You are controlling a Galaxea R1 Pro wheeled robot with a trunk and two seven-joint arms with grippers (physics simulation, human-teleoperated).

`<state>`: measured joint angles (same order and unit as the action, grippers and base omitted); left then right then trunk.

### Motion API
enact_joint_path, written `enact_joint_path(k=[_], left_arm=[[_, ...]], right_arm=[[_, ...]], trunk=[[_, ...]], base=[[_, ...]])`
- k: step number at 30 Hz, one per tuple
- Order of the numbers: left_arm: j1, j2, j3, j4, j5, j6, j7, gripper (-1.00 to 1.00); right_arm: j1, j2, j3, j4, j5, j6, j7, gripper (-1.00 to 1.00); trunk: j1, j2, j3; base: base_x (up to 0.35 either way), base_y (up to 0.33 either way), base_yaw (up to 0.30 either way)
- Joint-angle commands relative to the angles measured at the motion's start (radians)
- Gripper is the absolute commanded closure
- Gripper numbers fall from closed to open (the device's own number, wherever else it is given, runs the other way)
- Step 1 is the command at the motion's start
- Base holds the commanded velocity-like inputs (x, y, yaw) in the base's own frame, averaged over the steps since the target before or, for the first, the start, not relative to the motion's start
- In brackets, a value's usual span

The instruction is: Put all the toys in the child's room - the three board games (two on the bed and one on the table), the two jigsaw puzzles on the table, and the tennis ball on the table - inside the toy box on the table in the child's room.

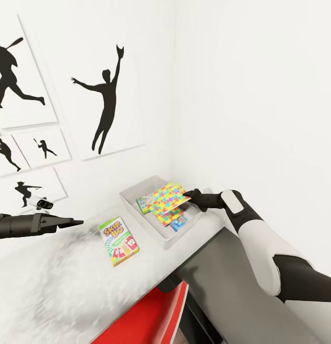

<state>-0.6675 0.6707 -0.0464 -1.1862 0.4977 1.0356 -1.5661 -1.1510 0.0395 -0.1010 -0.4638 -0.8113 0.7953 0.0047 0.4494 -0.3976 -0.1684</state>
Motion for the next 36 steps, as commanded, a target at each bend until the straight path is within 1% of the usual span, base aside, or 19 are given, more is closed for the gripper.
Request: enact_joint_path(k=[1, 3, 4, 7, 10, 12, 18, 36], left_arm=[[-0.001, 0.001, -0.003, 0.0, 0.001, 0.011, -0.005, -1.0], [-0.001, 0.001, -0.003, 0.0, 0.001, 0.011, -0.005, -1.0], [-0.001, 0.001, -0.003, 0.0, 0.001, 0.011, -0.005, -1.0], [-0.001, 0.001, -0.003, 0.0, 0.0, 0.011, -0.005, -1.0], [-0.001, 0.001, -0.003, 0.0, 0.0, 0.011, -0.005, -1.0], [-0.001, 0.002, -0.002, 0.0, -0.001, 0.011, -0.005, -1.0], [-0.001, 0.002, -0.001, 0.0, -0.001, 0.011, -0.005, -1.0], [-0.001, 0.003, -0.001, 0.0, -0.001, 0.011, -0.005, -1.0]], right_arm=[[-0.001, 0.001, -0.008, -0.001, 0.004, 0.006, 0.001, 1.0], [-0.002, 0.002, -0.005, -0.001, 0.004, 0.006, 0.001, 1.0], [-0.003, 0.002, 0.004, -0.001, 0.004, 0.005, 0.001, 1.0], [-0.004, 0.002, 0.061, -0.001, 0.004, 0.001, 0.001, 1.0], [-0.005, 0.002, 0.098, -0.001, 0.003, -0.012, 0.011, 1.0], [-0.005, 0.003, 0.111, -0.001, 0.003, -0.026, 0.024, 1.0], [-0.005, 0.004, 0.119, -0.001, 0.003, -0.035, 0.04, 1.0], [-0.004, 0.006, 0.121, 0.0, 0.003, -0.038, 0.041, 1.0]], trunk=[[0.001, -0.002, -0.004], [0.001, -0.002, -0.007], [0.001, -0.002, -0.009], [0.001, -0.002, -0.014], [0.001, -0.002, -0.019], [0.001, -0.002, -0.022], [0.001, -0.002, -0.032], [0.001, -0.002, -0.062]], base=[[0.0, 0.0, 0.0], [0.0, 0.0, 0.0], [0.0, 0.0, 0.0], [0.0, 0.0, 0.0], [0.0, 0.0, 0.0], [0.0, 0.0, 0.0], [0.0, 0.0, 0.0], [0.0, 0.0, 0.0]])
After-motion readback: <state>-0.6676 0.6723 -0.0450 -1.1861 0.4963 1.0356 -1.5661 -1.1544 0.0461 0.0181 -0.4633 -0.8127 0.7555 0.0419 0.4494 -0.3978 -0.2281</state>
